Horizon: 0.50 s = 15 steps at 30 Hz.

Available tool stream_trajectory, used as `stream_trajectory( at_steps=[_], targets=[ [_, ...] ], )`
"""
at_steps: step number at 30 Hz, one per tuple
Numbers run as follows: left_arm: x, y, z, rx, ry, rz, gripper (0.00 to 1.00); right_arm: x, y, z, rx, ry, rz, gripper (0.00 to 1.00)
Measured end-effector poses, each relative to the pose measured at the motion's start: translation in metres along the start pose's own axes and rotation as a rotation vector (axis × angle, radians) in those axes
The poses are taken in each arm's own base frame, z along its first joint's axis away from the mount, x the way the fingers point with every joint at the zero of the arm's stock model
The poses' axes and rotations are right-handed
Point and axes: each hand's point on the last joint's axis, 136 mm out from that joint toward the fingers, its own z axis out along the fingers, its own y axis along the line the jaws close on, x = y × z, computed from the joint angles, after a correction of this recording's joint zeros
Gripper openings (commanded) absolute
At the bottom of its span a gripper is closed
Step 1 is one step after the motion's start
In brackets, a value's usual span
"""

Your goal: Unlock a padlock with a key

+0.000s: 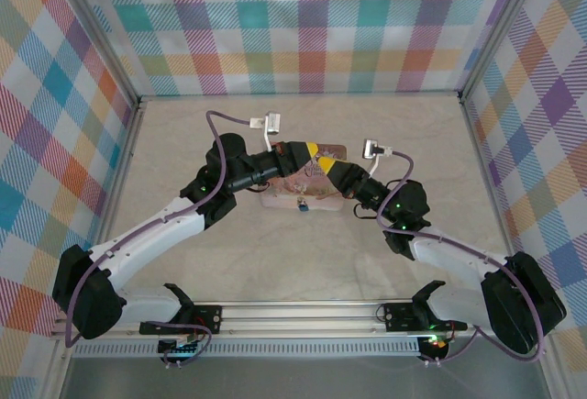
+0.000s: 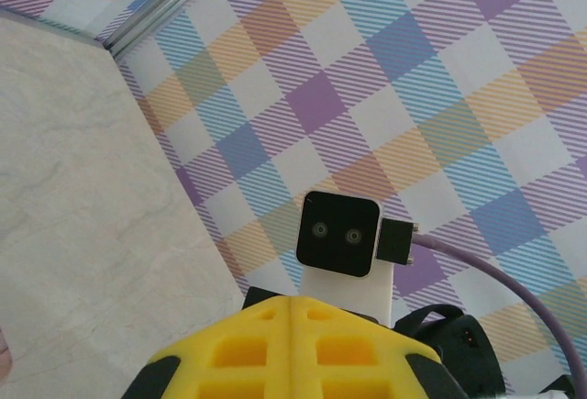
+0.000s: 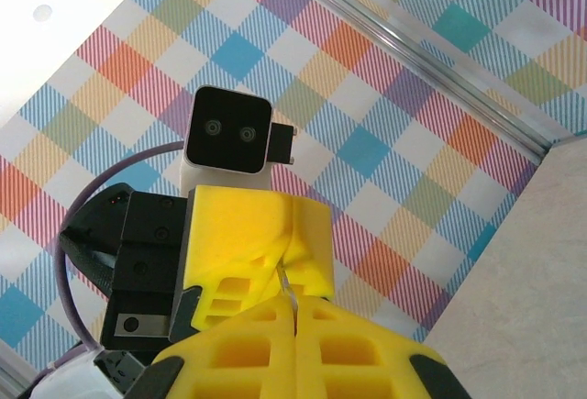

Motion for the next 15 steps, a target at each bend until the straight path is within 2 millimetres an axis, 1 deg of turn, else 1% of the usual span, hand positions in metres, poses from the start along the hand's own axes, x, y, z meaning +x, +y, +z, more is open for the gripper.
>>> stream_trajectory(
  at_steps=[1, 2, 6, 12, 13, 15],
  targets=[
    [0.001, 0.002, 0.000, -0.010, 0.005, 0.003, 0.00, 0.001, -0.002, 0.000, 0.006, 0.004, 0.003, 0.25],
    [0.003, 0.004, 0.000, -0.019, 0.014, 0.006, 0.00, 0.002, -0.004, 0.000, 0.016, 0.009, 0.008, 0.29],
    [0.009, 0.009, 0.000, -0.048, 0.042, 0.004, 0.00, 0.005, -0.008, -0.002, 0.047, 0.020, 0.010, 0.34],
    [0.009, 0.007, 0.000, -0.047, 0.049, 0.010, 0.00, 0.001, 0.003, -0.007, 0.043, 0.014, -0.029, 0.41],
    [0.009, 0.006, 0.000, -0.046, 0.050, 0.011, 0.00, 0.001, 0.004, -0.007, 0.044, 0.016, -0.034, 0.43],
    [0.010, 0.006, 0.000, -0.042, 0.055, 0.011, 0.00, 0.002, 0.003, -0.008, 0.050, 0.019, -0.039, 0.44]
  ],
)
